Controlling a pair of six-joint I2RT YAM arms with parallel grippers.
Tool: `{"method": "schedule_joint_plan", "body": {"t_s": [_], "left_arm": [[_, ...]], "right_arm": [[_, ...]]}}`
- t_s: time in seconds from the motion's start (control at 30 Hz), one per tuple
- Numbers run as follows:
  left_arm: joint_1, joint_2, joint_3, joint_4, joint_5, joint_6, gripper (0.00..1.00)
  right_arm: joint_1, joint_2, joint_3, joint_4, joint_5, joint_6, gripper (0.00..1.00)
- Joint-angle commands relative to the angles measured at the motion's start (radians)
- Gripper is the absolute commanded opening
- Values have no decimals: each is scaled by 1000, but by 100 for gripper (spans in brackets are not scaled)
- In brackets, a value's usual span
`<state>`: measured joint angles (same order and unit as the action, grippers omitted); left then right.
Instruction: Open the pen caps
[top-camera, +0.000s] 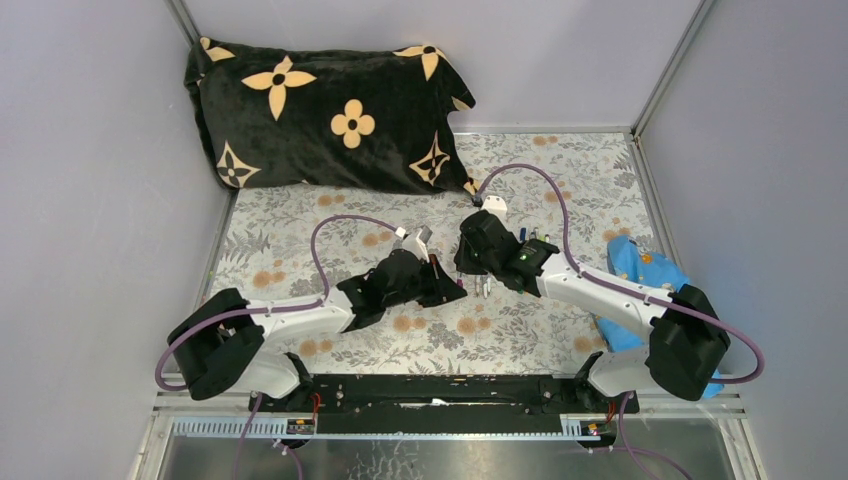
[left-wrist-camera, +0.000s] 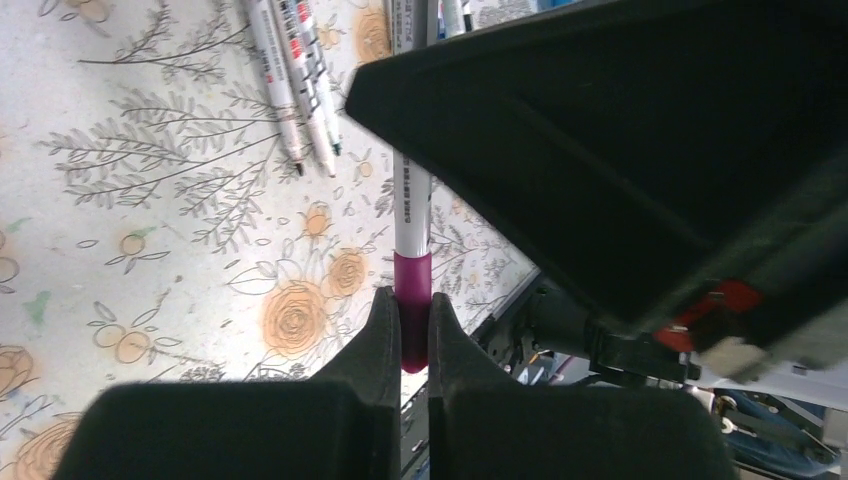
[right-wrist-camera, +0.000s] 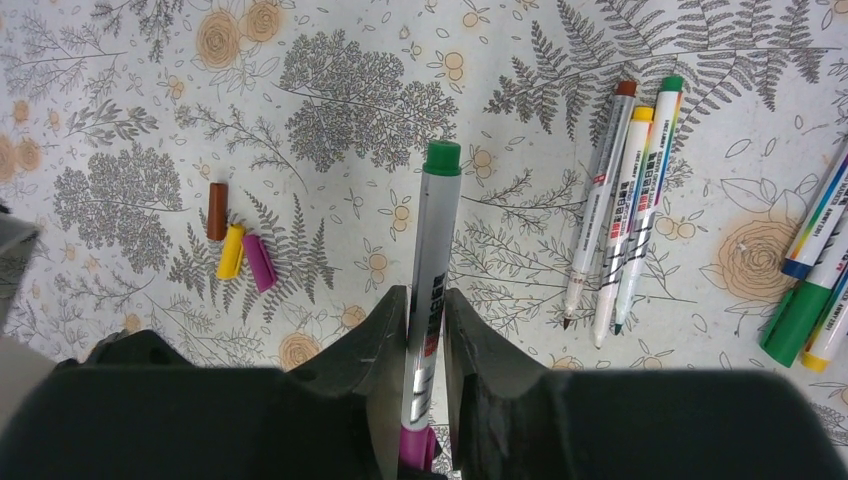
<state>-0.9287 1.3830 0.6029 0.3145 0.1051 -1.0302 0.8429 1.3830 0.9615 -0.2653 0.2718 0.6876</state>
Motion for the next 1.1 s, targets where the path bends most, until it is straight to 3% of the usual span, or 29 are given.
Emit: {"method": "schedule_joint_plan", "body": {"t_s": [0.0, 0.4, 0.47, 0.53, 0.57, 0.83, 1.07], "left_arm": [[-9, -46, 43, 97, 18, -20, 0], [-9, -64, 13, 62, 9, 17, 0], [-9, -68, 9, 45, 6, 32, 0], [-9, -77, 2, 21, -10, 47, 0], [-9, -82, 1, 3, -21, 55, 0], [-22, -98, -74, -158, -170, 13, 0], [-146, -39, -162, -160, -279, -83, 0]], "right_arm": [[14, -28, -20, 36, 11, 17, 27], [14, -48, -12, 27, 44, 13, 26], [13, -49, 0, 18, 53, 6, 22], [13, -45, 13, 11, 56, -3, 3], [12, -44, 20, 5, 61, -6, 0], [-12, -19, 82, 32, 111, -73, 0], [-83, 23, 201, 80, 124, -132, 0]]}}
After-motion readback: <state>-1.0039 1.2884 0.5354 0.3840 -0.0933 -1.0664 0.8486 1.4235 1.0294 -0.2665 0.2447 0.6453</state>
